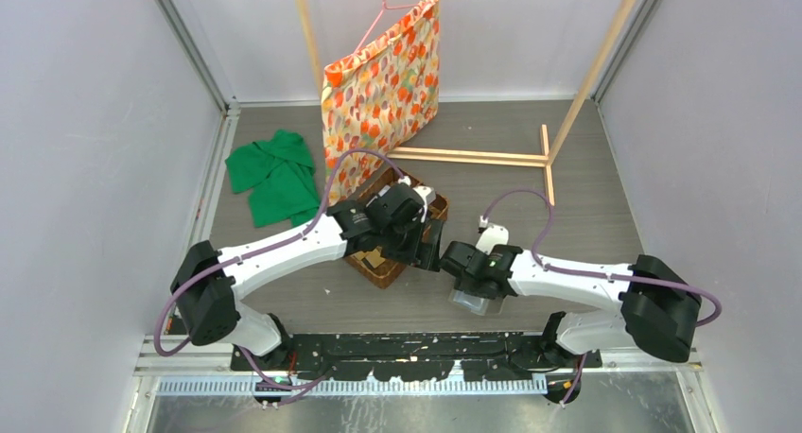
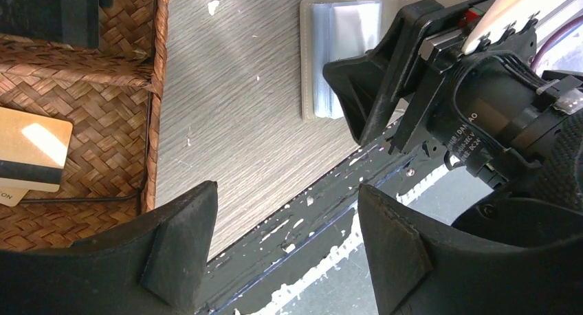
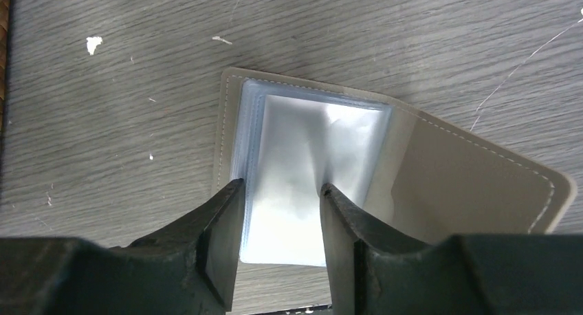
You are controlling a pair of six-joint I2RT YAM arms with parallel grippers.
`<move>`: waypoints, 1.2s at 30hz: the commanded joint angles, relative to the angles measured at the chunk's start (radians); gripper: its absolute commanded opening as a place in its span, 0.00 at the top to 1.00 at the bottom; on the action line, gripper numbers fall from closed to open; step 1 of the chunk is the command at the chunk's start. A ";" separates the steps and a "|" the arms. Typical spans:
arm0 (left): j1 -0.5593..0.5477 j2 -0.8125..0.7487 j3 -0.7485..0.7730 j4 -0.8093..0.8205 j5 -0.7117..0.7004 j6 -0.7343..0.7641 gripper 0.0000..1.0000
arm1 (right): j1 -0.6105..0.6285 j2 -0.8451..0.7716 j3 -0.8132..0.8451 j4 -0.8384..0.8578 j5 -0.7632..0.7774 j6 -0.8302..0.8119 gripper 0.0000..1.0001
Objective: Take the credit cards out of the card holder
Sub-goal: Open the card holder at the center of the board.
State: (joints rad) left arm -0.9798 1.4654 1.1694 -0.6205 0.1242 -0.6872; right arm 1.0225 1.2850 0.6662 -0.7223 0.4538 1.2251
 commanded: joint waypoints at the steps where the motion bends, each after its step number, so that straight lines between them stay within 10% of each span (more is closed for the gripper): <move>1: 0.003 -0.008 -0.002 0.030 -0.010 0.023 0.25 | 0.002 -0.038 -0.031 -0.043 0.011 0.013 0.56; 10: 0.003 0.101 0.046 0.060 0.067 0.013 0.25 | 0.001 -0.259 -0.097 -0.180 0.045 0.102 1.00; 22: -0.004 0.244 0.062 0.228 0.273 -0.082 0.27 | 0.000 -0.533 -0.085 -0.422 0.136 0.222 0.99; 27: -0.031 0.306 0.069 0.282 0.295 -0.144 0.30 | 0.000 -0.440 -0.089 -0.398 0.123 0.237 0.63; 36: -0.038 0.377 -0.018 0.429 0.235 -0.230 0.39 | -0.051 -0.367 -0.152 -0.321 0.144 0.304 0.64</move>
State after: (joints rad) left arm -1.0149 1.8263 1.1641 -0.2825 0.3664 -0.8814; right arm 0.9897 0.9234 0.5182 -1.0657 0.5415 1.4696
